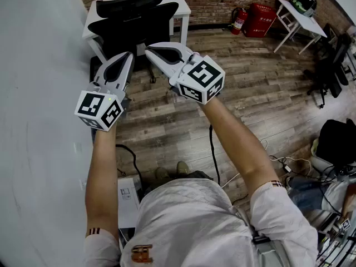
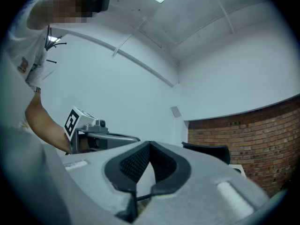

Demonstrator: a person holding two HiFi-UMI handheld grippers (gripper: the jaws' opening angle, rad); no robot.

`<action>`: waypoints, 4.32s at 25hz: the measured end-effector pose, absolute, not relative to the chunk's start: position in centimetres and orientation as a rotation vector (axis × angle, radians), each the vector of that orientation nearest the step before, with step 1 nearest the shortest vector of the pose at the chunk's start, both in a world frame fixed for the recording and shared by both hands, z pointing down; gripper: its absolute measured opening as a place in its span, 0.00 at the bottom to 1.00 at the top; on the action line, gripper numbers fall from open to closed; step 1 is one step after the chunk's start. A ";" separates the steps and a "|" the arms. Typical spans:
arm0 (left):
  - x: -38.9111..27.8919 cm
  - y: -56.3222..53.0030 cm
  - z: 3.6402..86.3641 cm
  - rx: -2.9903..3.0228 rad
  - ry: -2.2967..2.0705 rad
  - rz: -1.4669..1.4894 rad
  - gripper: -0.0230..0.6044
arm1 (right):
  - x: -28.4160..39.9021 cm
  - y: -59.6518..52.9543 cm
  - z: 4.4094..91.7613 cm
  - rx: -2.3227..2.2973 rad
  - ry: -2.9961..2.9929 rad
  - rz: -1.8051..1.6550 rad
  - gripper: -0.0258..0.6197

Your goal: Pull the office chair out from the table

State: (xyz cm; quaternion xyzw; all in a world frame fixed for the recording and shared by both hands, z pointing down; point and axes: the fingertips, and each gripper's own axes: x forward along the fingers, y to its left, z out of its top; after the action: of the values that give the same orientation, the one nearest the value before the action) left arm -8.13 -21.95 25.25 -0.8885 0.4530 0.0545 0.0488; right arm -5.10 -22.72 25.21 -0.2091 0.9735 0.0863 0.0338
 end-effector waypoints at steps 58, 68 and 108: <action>-19.0 -41.7 28.1 -2.635 1.464 0.107 0.04 | -11.8 -43.2 27.7 -0.644 3.051 0.293 0.04; -24.6 -48.2 29.6 -2.646 1.416 0.012 0.04 | -13.8 -49.9 29.7 -0.798 3.097 0.372 0.04; -35.8 -63.3 43.2 -2.323 1.173 -1.310 0.48 | -4.4 -70.5 41.8 -0.879 3.780 0.838 0.51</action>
State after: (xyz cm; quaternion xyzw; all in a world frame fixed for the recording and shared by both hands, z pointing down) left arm -35.79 -63.31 43.24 -0.7921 0.3999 -0.4468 0.1137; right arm -4.43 -70.47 41.77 -0.2026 0.8716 0.1932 -0.4025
